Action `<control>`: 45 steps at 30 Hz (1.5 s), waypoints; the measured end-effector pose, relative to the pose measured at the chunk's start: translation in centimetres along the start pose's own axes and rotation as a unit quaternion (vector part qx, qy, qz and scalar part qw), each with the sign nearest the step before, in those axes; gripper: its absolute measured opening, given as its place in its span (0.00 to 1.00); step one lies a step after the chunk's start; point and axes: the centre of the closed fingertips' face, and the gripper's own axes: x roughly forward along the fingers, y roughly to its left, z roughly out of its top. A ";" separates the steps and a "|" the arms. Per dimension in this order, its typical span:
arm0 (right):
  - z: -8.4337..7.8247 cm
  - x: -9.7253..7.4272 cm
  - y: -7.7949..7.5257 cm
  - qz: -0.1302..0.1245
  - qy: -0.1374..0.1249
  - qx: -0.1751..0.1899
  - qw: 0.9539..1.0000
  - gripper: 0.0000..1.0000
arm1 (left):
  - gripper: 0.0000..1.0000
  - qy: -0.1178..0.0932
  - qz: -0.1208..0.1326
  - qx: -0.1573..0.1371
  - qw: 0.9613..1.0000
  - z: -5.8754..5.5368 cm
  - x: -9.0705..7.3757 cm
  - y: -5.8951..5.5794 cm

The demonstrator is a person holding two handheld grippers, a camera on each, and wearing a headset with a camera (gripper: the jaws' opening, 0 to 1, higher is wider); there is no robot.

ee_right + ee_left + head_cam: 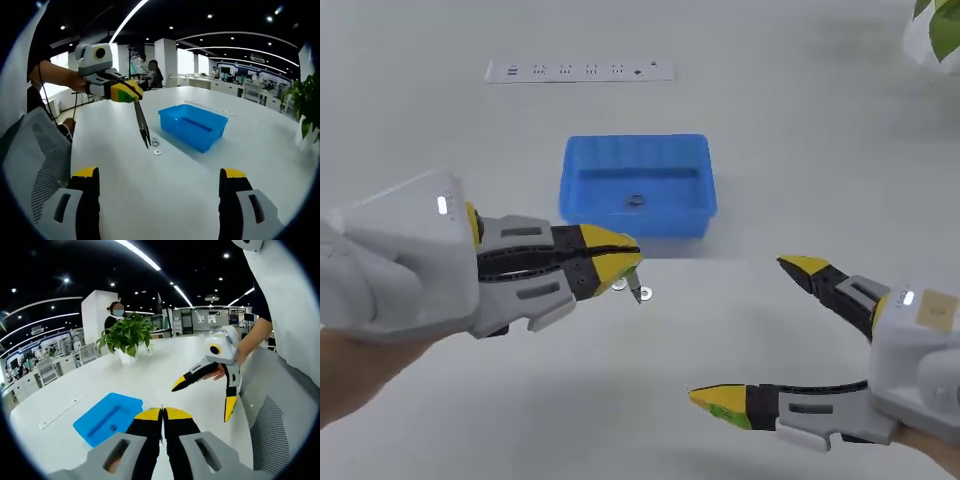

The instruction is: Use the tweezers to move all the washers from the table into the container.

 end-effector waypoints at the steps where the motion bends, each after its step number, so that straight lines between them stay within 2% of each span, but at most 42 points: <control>1: -0.2 0.0 0.1 0.005 0.004 0.000 1.000 1.00 | 0.05 0.000 -0.001 0.000 1.000 -0.1 0.1 0.1; 7: -0.2 -0.1 0.3 0.011 0.003 -0.001 1.000 1.00 | 0.05 -0.001 -0.008 0.002 1.000 0.1 0.7 0.4; 14: -0.2 0.2 0.6 0.013 -0.005 0.023 1.000 1.00 | 0.05 0.011 -0.019 0.003 1.000 -0.8 1.6 0.3; 16: -0.2 0.3 0.6 0.012 -0.005 0.023 1.000 1.00 | 0.05 0.017 -0.023 0.007 1.000 -1.0 1.6 0.2; 20: -0.3 0.3 0.6 0.014 -0.004 0.033 0.999 1.00 | 0.05 0.014 -0.026 0.005 1.000 -1.0 1.7 0.1; 29: -0.2 0.4 0.8 0.017 -0.004 0.042 0.999 1.00 | 0.05 0.022 -0.029 0.010 0.999 -1.5 1.7 0.2; 34: -0.1 0.7 1.0 0.021 -0.002 0.039 0.999 0.98 | 0.05 0.025 -0.030 -0.005 0.999 -1.5 1.7 0.5; 37: 0.3 1.0 1.2 0.030 -0.005 0.036 0.999 0.96 | 0.05 0.035 -0.030 0.000 0.999 -1.4 2.0 0.9; 42: 1.2 2.1 1.3 0.047 -0.007 0.021 0.999 0.93 | 0.05 0.055 -0.056 -0.001 0.997 -1.3 2.6 1.1; 45: 1.9 2.8 1.0 0.062 -0.008 0.026 0.998 0.88 | 0.05 0.058 -0.069 -0.010 0.996 -1.3 2.8 1.1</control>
